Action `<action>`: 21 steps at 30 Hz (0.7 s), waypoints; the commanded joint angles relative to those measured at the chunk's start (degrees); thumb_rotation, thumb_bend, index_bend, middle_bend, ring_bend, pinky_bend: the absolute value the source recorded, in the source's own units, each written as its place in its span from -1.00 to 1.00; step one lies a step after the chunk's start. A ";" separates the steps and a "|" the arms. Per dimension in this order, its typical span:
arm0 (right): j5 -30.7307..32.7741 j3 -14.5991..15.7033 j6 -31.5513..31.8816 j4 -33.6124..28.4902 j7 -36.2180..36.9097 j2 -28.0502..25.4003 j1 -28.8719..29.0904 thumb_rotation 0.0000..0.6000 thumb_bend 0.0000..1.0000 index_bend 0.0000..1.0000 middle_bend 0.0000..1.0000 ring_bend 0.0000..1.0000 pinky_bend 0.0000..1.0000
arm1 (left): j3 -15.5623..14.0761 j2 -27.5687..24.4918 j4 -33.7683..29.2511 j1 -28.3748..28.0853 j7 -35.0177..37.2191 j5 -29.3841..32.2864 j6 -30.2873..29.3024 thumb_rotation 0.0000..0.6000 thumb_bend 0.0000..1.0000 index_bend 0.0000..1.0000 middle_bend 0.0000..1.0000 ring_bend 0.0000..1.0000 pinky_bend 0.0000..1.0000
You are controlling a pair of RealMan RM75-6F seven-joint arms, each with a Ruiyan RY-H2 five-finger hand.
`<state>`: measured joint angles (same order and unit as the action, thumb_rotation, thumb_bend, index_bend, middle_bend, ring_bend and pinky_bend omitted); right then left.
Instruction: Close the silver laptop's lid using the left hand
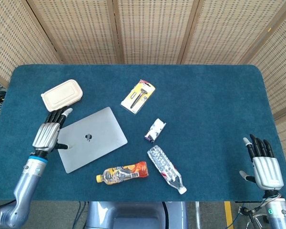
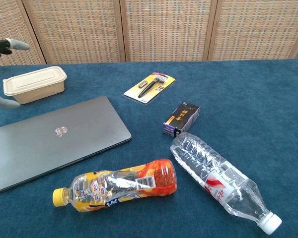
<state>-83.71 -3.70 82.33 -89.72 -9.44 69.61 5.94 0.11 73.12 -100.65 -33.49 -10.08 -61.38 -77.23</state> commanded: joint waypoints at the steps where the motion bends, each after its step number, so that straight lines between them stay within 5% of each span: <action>1: 0.11 -0.03 0.02 0.08 -0.14 0.08 -0.02 1.00 -0.92 -1.00 -1.00 -1.00 -1.00 | -3.35 3.35 5.20 5.00 -6.08 -4.94 -7.99 1.00 -0.99 -1.00 -1.00 -1.00 -1.00; 4: 0.12 -0.07 0.18 0.04 -0.40 0.11 -0.06 1.00 -0.93 -1.00 -1.00 -1.00 -1.00 | -6.25 6.02 8.69 10.27 -8.96 -8.85 -15.13 1.00 -0.99 -1.00 -1.00 -1.00 -1.00; 8: 0.19 -0.13 0.31 0.05 -0.69 0.18 -0.10 1.00 -0.93 -1.00 -1.00 -1.00 -1.00 | -8.20 6.29 10.20 13.67 -8.17 -11.33 -16.92 1.00 -0.99 -1.00 -1.00 -1.00 -1.00; 21: -0.23 0.43 -0.96 0.19 -1.77 0.89 0.54 1.00 -0.92 -1.00 -1.00 -1.00 -1.00 | -6.22 4.64 10.45 18.25 -7.16 -14.34 -15.63 1.00 -0.97 -1.00 -1.00 -1.00 -1.00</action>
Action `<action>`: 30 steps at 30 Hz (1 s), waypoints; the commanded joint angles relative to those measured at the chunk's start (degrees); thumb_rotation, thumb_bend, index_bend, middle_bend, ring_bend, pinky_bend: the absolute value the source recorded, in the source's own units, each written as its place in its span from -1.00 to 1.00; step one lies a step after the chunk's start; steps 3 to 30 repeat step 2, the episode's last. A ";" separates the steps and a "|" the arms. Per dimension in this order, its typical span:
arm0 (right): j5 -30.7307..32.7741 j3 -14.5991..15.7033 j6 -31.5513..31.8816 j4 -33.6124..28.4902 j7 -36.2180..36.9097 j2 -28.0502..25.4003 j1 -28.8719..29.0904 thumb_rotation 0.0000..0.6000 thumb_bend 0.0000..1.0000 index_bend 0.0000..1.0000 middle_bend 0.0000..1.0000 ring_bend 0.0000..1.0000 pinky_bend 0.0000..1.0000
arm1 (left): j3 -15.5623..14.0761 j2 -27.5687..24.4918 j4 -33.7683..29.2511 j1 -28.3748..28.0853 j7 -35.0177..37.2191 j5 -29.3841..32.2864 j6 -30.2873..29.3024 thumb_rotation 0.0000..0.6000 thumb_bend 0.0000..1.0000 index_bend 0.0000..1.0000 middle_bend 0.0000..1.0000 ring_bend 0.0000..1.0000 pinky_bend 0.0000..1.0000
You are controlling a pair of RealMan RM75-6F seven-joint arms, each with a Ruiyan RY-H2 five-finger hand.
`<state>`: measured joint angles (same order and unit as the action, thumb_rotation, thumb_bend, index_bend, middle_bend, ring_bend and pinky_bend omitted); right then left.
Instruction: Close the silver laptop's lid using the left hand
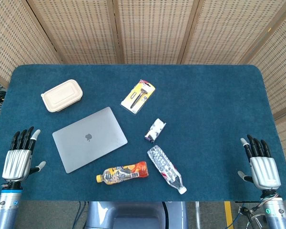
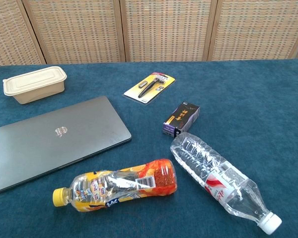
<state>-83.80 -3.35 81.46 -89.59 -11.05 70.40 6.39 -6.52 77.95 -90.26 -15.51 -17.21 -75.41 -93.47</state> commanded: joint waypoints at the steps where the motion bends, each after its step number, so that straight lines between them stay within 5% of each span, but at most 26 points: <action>1: -0.20 0.12 -0.13 0.07 -0.21 0.14 0.13 1.00 -0.92 -1.00 -1.00 -1.00 -1.00 | 0.66 -0.23 0.06 0.40 0.00 -0.43 0.87 1.00 -0.97 -1.00 -1.00 -1.00 -1.00; 30: -0.26 0.19 -0.17 0.04 -0.20 0.17 0.13 1.00 -0.92 -1.00 -1.00 -1.00 -1.00 | 0.93 -0.29 0.06 0.58 0.01 -0.55 0.99 1.00 -0.97 -1.00 -1.00 -1.00 -1.00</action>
